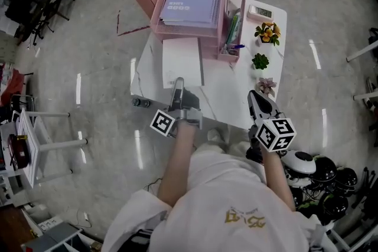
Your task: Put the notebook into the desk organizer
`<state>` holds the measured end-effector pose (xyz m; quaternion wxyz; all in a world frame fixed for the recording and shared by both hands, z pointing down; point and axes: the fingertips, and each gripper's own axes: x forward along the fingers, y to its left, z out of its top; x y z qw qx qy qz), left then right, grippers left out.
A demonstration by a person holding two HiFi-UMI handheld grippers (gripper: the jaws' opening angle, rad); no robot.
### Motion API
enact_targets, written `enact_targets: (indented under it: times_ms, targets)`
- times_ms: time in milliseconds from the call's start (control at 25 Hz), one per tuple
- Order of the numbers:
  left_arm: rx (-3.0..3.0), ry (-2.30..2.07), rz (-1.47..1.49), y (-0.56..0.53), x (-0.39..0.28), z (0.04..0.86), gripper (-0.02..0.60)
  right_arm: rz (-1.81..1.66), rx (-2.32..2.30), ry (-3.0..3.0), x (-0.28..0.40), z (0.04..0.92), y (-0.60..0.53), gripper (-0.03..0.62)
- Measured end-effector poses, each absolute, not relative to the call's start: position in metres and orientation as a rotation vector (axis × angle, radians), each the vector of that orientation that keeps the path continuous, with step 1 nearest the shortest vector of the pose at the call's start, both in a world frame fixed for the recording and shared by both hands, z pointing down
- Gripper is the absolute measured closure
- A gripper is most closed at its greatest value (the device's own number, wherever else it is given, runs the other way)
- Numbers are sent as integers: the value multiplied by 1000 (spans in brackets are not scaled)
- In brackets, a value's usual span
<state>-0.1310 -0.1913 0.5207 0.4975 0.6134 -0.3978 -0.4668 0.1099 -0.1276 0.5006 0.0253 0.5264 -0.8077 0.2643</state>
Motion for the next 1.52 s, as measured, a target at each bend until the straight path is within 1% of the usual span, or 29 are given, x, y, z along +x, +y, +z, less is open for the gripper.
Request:
enact_targets:
  times_ms: [520,1520]
  targets:
    - [1460,-995,-1109,-209,-130,531,555,849,1574,-2506,107,509,-154,582]
    - [1417,-1005,-1078,-263,-113,550,555,861,1562,-2474,125,519,-198,582]
